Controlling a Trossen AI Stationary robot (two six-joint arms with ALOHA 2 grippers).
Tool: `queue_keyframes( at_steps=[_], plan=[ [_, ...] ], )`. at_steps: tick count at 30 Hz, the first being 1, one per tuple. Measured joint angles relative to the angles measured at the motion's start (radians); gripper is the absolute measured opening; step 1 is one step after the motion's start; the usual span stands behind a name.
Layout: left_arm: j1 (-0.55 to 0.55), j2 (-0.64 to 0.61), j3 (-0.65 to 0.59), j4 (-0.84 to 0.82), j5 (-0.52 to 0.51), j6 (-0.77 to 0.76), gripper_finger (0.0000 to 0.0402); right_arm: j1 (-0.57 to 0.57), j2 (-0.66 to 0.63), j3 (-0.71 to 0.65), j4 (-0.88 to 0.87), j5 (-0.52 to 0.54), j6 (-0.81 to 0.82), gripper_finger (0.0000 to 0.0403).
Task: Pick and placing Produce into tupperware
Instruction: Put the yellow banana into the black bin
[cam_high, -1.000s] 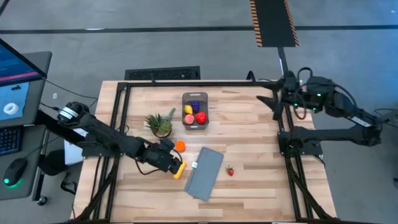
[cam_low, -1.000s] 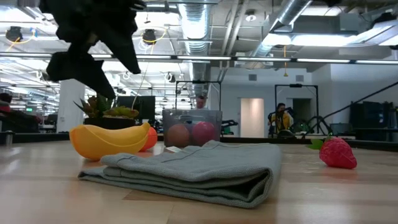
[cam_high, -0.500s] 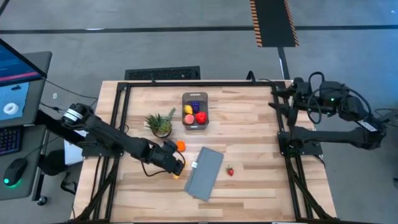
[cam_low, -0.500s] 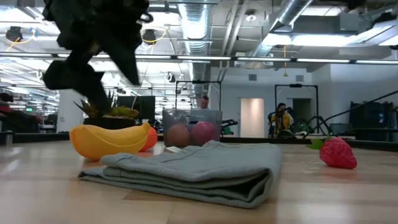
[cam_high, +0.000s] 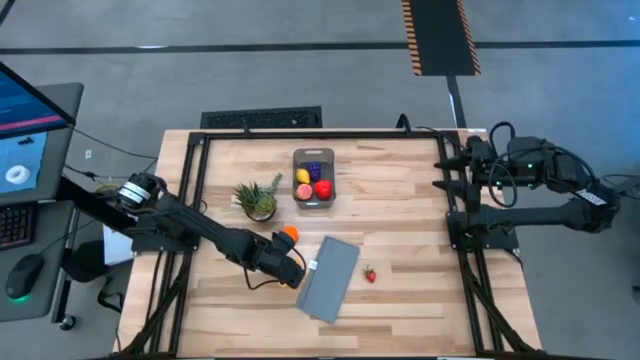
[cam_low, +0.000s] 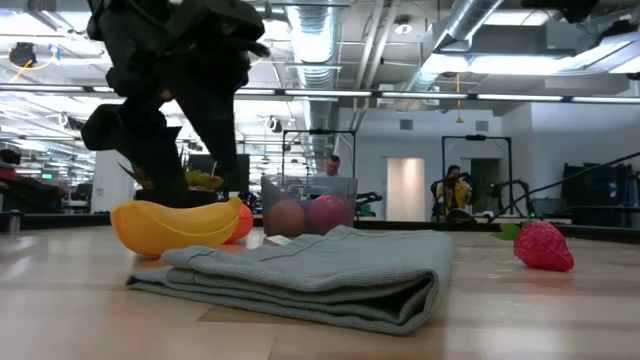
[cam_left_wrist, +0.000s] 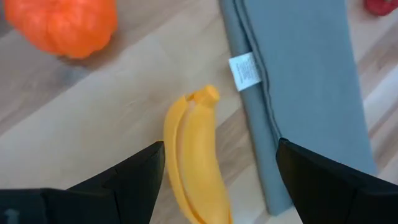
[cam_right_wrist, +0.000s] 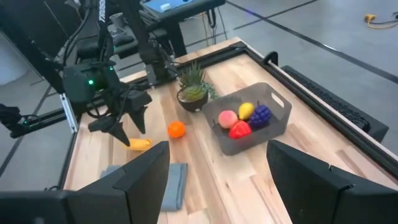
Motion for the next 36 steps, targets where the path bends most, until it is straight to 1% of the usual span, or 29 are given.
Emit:
queue_keyframes(
  at_steps=[2,5,11,15,20,25,27,31,33,36],
  plan=[
    [0.0,0.0,0.001,-0.012,-0.013,-0.005,0.0295,0.0,0.0,0.0,0.0,0.0,0.0,0.0291],
    [0.0,0.0,0.001,-0.036,0.003,-0.022,0.0295,0.0,-0.002,-0.022,0.006,0.0,0.011,0.0291],
    [0.0,0.0,0.001,-0.056,0.014,-0.029,0.0295,0.0,-0.02,-0.143,0.02,-0.006,0.109,0.0291],
    [0.0,0.0,0.001,-0.058,0.026,-0.031,0.0295,0.0,-0.021,-0.227,0.076,-0.058,0.161,0.0291],
    [0.0,0.0,0.001,-0.069,0.035,-0.031,0.0295,0.0,-0.028,-0.282,0.139,-0.09,0.174,0.0291],
    [0.0,0.014,0.0,-0.058,0.04,-0.028,0.0295,0.0,-0.032,-0.297,0.145,-0.102,0.158,0.0291],
    [0.0,0.032,0.001,-0.017,0.053,-0.016,0.0295,0.0,-0.034,-0.297,0.145,-0.104,0.151,0.0291],
    [0.003,0.053,0.002,0.009,0.057,-0.009,0.0295,0.0,-0.035,-0.297,0.153,-0.105,0.148,0.0291],
    [0.004,0.062,0.0,-0.008,0.062,-0.008,0.0295,0.0,-0.04,-0.297,0.155,-0.108,0.148,0.0291],
    [0.004,0.084,0.001,0.016,0.069,-0.008,0.0295,0.0,-0.045,-0.297,0.162,-0.116,0.148,0.0291]
  ],
)
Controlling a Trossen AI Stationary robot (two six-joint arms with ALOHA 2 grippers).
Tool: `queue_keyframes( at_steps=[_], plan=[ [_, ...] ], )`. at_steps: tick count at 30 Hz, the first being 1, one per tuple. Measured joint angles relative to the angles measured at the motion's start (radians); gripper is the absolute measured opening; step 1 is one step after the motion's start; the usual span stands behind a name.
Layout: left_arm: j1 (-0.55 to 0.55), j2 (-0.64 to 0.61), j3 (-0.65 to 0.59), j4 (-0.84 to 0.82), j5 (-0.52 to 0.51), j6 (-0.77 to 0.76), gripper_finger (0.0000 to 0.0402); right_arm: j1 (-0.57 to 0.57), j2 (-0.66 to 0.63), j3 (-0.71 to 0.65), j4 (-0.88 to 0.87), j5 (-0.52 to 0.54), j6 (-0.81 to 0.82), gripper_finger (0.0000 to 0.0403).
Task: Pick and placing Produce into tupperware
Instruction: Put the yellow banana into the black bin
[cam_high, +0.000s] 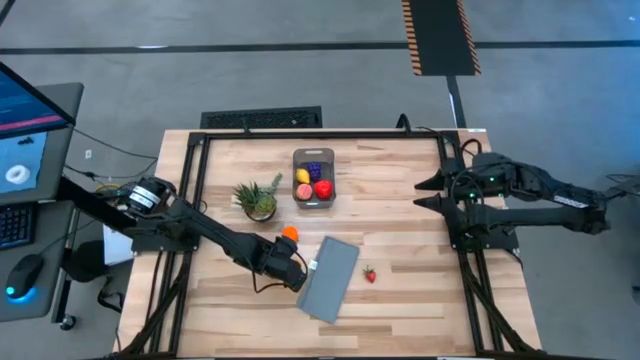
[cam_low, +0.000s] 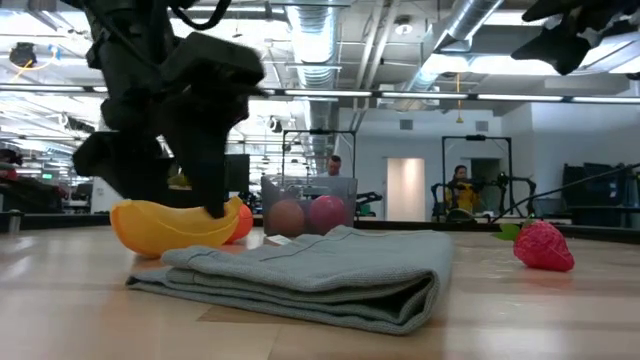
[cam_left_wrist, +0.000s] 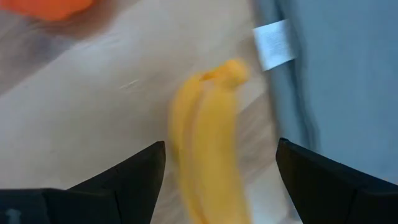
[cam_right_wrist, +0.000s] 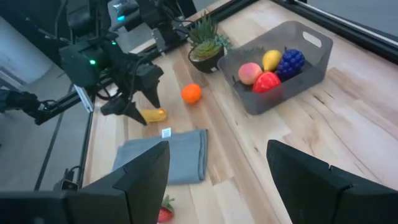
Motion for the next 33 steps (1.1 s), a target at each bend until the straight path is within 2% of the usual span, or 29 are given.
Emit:
queue_keyframes(
  at_steps=[12,27,33],
  plan=[
    [0.011,0.046,0.006,0.01,0.0,-0.001,0.0295,0.0,-0.008,0.0,0.004,-0.011,0.006,0.0291],
    [0.039,0.045,0.011,-0.022,0.022,0.031,0.0294,0.0,-0.008,0.0,0.004,-0.011,-0.018,0.0291],
    [0.039,0.045,0.011,-0.048,0.017,0.031,0.0267,0.0,-0.008,0.0,0.004,-0.01,-0.02,0.0291]
  ],
)
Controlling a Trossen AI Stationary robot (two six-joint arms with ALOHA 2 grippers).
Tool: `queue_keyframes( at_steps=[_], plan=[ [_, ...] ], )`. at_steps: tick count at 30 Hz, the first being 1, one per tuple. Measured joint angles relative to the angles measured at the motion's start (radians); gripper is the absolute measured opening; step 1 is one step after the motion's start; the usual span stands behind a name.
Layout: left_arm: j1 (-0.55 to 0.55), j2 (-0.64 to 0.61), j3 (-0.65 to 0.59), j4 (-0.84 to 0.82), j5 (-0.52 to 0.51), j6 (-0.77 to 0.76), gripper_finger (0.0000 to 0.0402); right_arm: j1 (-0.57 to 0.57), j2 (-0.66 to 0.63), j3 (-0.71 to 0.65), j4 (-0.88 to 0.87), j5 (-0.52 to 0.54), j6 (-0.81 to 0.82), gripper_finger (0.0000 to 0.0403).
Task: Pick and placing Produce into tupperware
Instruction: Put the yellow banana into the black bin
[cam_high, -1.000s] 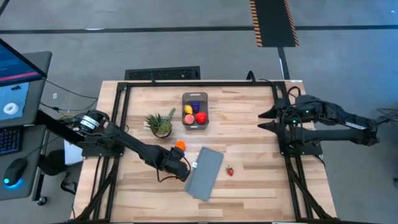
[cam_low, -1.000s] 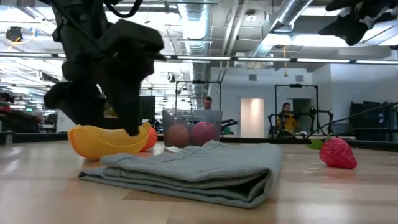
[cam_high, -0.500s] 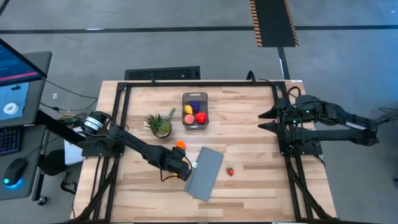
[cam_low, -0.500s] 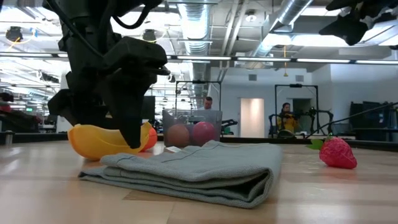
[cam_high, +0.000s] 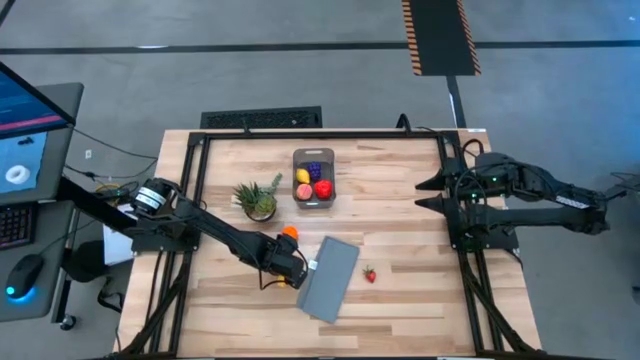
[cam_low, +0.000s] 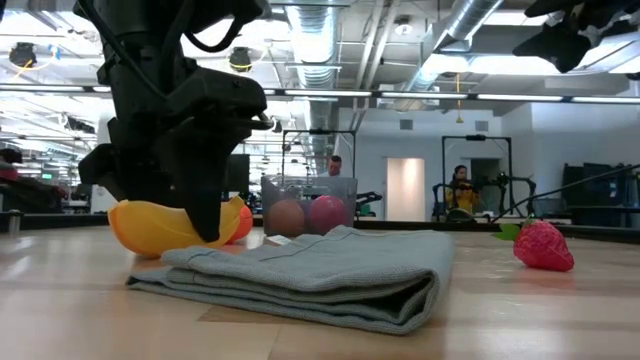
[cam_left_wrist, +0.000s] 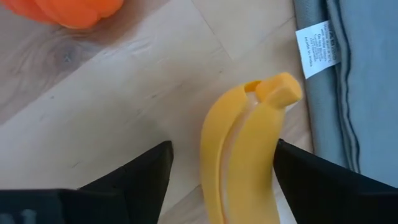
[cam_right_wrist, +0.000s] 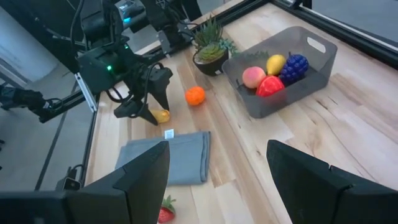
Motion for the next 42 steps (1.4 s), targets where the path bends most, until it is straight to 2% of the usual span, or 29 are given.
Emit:
queue_keyframes(
  at_steps=[11,25,35,42],
  plan=[
    [0.0,0.0,0.0,-0.009,0.0,0.002,0.0235,0.0,0.0,0.0,0.0,0.0,0.0,0.0291],
    [0.0,0.0,0.001,-0.01,-0.008,0.001,0.0233,0.0,0.0,0.0,0.0,0.0,0.0,0.0291],
    [0.0,0.002,0.061,-0.081,-0.061,0.042,0.0233,0.0,0.0,0.0,0.0,0.0,-0.008,0.0291],
    [0.005,0.002,0.061,-0.1,-0.026,0.052,0.0233,0.0,0.0,0.0,0.0,-0.002,-0.008,0.0291]
  ],
)
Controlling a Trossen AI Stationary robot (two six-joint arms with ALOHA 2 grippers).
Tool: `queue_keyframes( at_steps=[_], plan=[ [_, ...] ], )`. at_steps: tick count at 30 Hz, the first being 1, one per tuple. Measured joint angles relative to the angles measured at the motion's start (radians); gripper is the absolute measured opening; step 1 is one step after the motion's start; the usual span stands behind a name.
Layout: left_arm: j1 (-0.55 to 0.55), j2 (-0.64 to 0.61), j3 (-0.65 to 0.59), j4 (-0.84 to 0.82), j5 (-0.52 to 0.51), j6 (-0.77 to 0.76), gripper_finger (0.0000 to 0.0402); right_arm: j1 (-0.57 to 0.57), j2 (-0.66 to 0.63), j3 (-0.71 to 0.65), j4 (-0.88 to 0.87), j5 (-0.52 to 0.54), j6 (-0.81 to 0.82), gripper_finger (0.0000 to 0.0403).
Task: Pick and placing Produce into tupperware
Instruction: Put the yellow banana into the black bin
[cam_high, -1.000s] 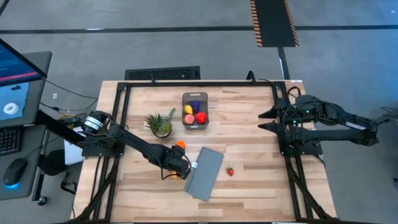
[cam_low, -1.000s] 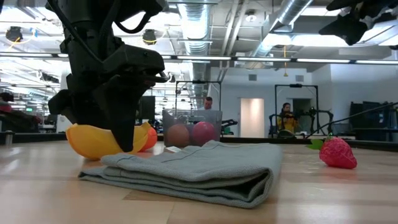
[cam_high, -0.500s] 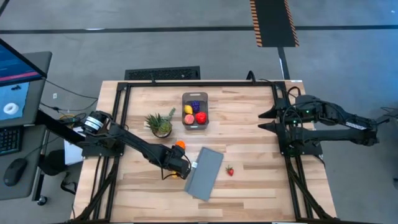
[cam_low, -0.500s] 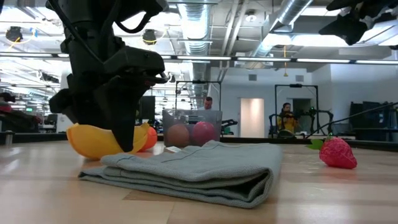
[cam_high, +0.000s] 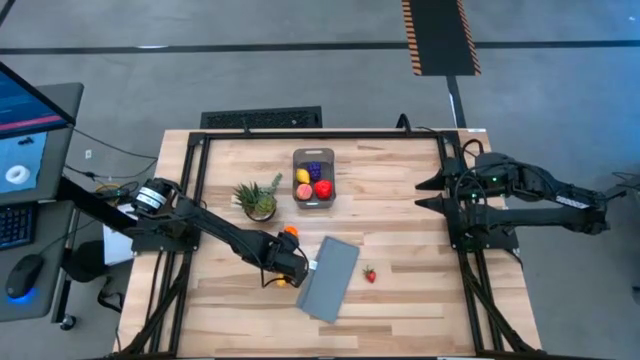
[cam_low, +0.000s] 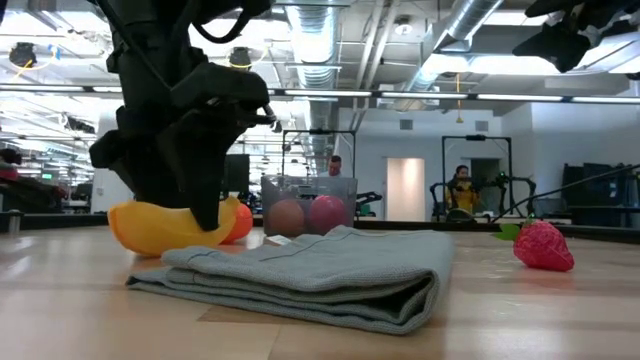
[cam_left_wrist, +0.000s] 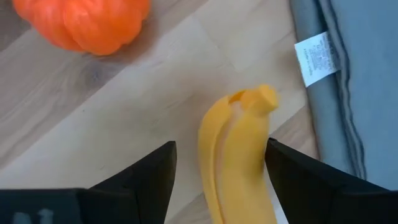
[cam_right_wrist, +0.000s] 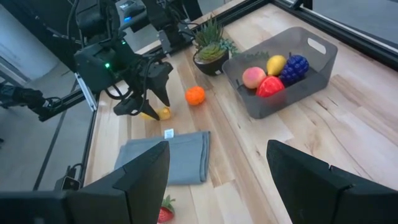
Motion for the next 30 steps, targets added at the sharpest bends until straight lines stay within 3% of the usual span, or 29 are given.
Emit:
queue_keyframes(
  at_steps=[9,15,30],
  plan=[
    [0.002,0.026,-0.002,0.01,0.051,0.013,0.0233,0.0,0.0,0.0,0.0,-0.003,0.0,0.0291],
    [0.001,0.035,-0.001,0.03,0.023,0.011,0.0231,0.0,0.0,0.0,0.0,-0.003,0.0,0.0291],
    [0.005,0.035,-0.001,0.029,0.023,0.026,0.0164,0.0,0.0,0.0,0.0,-0.003,0.0,0.0291]
  ],
)
